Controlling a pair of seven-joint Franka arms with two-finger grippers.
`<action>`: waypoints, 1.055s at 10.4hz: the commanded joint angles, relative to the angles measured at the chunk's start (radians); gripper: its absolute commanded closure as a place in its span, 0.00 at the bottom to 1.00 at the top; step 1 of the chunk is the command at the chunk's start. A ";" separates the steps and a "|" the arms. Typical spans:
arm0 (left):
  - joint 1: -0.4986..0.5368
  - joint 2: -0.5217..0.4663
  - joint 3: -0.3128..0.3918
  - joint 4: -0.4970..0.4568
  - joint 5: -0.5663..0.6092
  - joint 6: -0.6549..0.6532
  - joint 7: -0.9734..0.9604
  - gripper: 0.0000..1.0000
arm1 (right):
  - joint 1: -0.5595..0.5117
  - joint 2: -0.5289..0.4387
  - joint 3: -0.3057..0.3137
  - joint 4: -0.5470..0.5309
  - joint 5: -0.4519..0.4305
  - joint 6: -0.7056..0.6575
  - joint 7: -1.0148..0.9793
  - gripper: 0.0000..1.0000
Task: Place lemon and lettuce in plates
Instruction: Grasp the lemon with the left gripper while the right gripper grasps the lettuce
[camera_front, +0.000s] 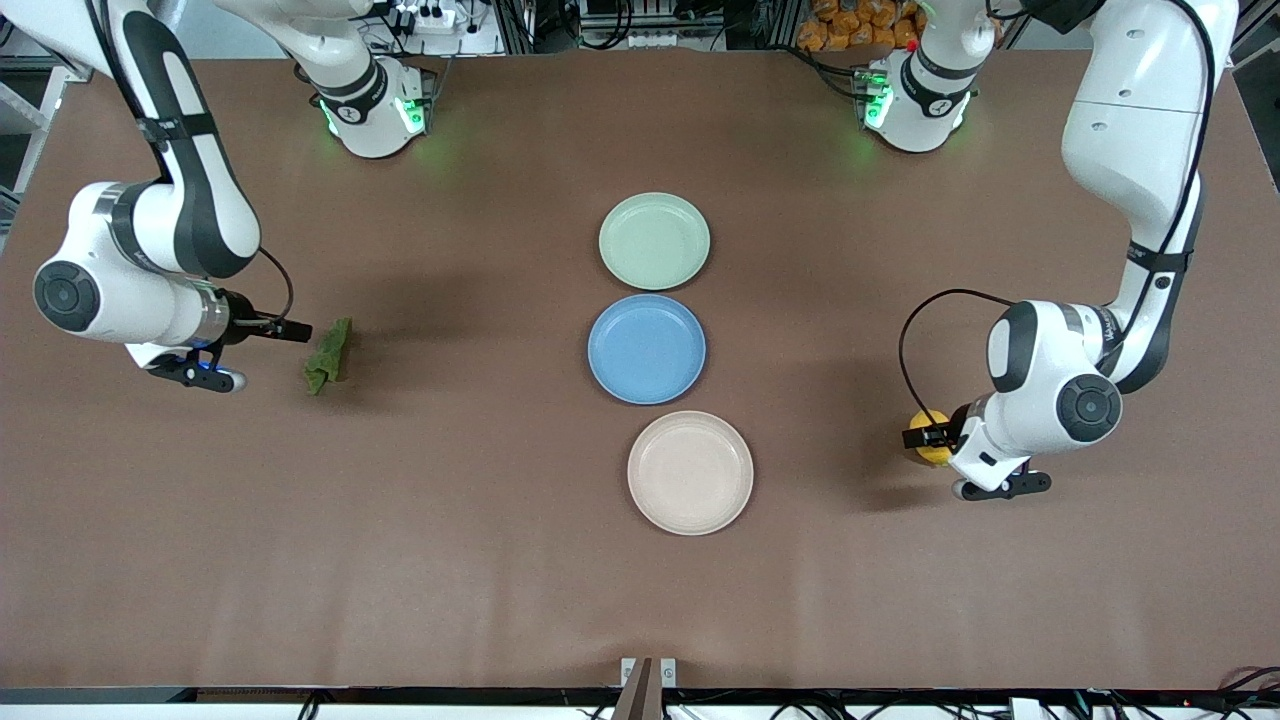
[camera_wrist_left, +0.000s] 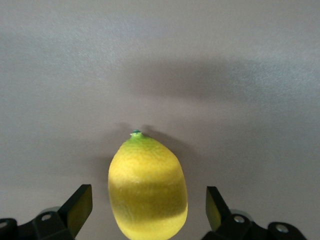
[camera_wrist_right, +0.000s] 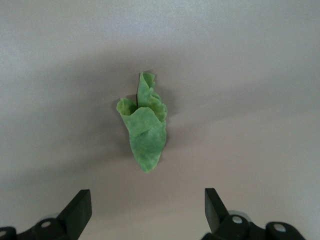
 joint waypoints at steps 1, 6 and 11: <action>-0.010 0.024 0.001 0.010 0.019 0.007 -0.026 0.00 | -0.001 0.038 0.002 -0.019 0.009 0.060 -0.011 0.00; -0.019 0.025 0.001 0.007 0.020 0.007 -0.015 1.00 | -0.003 0.123 0.003 -0.080 0.013 0.247 -0.007 0.00; -0.065 -0.022 -0.009 0.033 0.019 0.007 -0.027 1.00 | -0.003 0.200 0.004 -0.079 0.024 0.321 0.004 0.00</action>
